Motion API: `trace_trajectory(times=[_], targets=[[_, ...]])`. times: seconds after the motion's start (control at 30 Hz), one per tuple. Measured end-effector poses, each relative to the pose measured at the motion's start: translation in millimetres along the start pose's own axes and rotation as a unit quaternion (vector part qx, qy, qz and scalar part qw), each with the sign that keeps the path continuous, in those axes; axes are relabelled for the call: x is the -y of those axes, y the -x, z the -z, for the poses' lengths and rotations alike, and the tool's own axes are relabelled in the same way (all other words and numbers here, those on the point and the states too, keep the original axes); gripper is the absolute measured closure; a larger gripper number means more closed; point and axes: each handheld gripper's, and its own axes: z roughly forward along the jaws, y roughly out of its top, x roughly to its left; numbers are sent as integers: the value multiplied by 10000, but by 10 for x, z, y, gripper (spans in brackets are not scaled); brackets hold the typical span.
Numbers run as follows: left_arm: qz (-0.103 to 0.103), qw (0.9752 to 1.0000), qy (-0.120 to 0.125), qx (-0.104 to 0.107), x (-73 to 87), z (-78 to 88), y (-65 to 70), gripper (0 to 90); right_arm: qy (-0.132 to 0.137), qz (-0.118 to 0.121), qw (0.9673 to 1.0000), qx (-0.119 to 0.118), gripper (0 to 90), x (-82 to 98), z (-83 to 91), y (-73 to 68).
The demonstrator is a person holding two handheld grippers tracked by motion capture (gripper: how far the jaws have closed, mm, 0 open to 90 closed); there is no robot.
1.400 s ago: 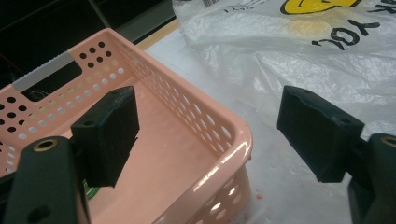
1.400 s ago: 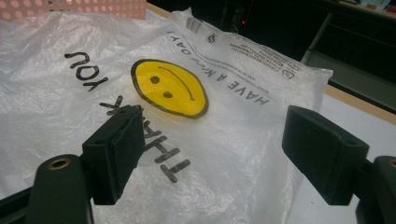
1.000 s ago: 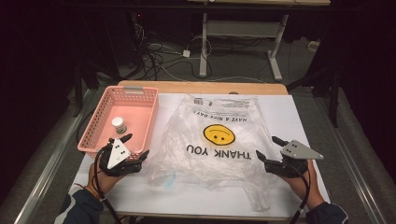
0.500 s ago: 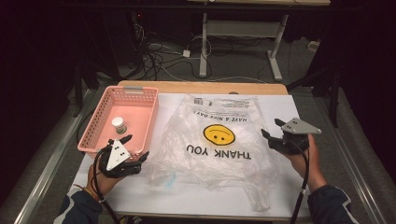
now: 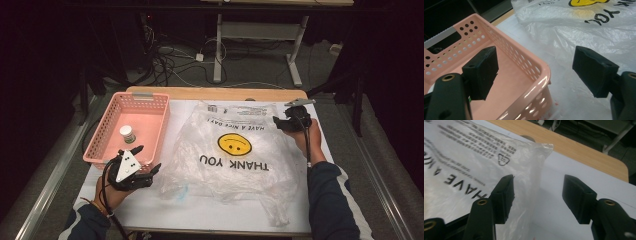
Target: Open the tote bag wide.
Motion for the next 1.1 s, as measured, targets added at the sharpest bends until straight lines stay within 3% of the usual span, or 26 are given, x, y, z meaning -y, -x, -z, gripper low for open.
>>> trace_trajectory(times=[0.2,0.33,0.6,0.87,1.07,1.1], targets=[[29,10000,0,47,11,-8,-11,205,-377,-22,9993,5,727,-60,-235,-1],[10,10000,-17,85,17,-17,-17,206,-598,-66,9981,135,889,-44,-325,24],[1,10000,-36,85,16,-22,-16,206,-628,-361,9970,263,900,28,-282,153],[-20,10000,-68,43,13,-27,-20,206,-636,-703,9931,691,900,145,-57,380],[-25,9999,-100,-27,17,-22,-27,207,-743,-937,9907,644,900,298,162,549],[-27,9999,-107,-45,21,-18,-27,206,-718,-866,9912,697,900,327,192,551]])
